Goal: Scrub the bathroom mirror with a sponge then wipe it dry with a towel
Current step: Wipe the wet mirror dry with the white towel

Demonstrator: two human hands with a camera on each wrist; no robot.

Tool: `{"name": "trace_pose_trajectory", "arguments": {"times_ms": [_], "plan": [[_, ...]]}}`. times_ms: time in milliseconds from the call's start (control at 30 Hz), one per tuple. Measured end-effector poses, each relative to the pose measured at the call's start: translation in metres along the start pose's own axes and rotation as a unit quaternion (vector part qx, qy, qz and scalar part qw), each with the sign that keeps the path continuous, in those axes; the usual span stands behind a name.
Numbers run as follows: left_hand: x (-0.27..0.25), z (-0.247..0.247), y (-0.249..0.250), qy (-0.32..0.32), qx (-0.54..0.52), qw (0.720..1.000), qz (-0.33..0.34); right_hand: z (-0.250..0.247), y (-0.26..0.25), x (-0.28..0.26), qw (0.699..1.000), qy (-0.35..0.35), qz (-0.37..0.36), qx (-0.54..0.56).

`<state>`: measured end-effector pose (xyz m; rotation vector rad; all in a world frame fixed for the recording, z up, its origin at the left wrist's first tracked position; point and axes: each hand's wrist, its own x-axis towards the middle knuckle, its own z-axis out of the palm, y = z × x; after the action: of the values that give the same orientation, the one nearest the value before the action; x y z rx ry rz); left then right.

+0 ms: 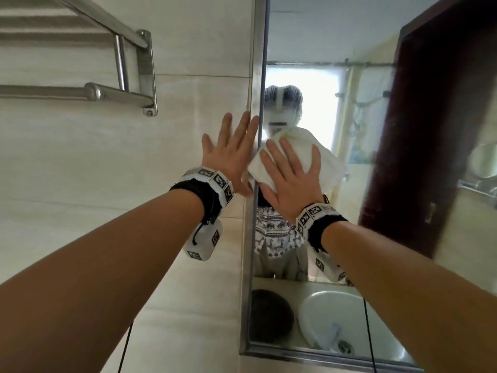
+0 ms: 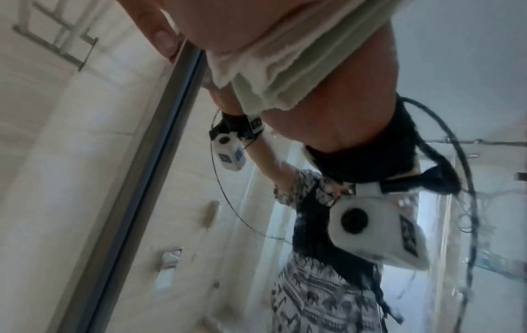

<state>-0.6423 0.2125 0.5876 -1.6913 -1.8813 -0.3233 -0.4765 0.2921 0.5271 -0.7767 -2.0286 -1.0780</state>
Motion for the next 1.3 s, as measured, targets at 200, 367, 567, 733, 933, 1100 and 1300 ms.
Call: {"name": "trace_pose_trajectory", "arguments": {"times_ms": [200,367,567,733,933,1100,1300], "plan": [[-0.008,0.009,0.007,0.013,-0.033,0.999,-0.014,0.005,-0.013,-0.036,0.998,-0.059,-0.020,0.031],[-0.017,0.012,0.027,0.048,-0.059,0.996,-0.046,-0.016,-0.015,-0.040,0.994,-0.102,-0.015,0.043],[-0.053,0.019,0.063,0.199,-0.064,0.978,0.004,-0.031,-0.001,-0.030,0.987,-0.137,-0.023,0.076],[-0.064,0.020,0.091,0.125,-0.206,0.971,0.004,-0.034,0.000,-0.025,0.978,-0.165,-0.017,0.127],[-0.045,0.049,0.125,0.050,-0.150,0.982,-0.107,-0.044,0.049,-0.075,0.962,-0.076,0.007,0.264],[-0.033,0.074,0.155,0.082,-0.165,0.963,-0.196,-0.046,0.119,-0.140,0.966,-0.051,0.237,0.090],[-0.037,0.087,0.175,0.119,-0.191,0.946,-0.234,-0.032,0.166,-0.166,0.909,-0.151,0.370,0.117]]}}
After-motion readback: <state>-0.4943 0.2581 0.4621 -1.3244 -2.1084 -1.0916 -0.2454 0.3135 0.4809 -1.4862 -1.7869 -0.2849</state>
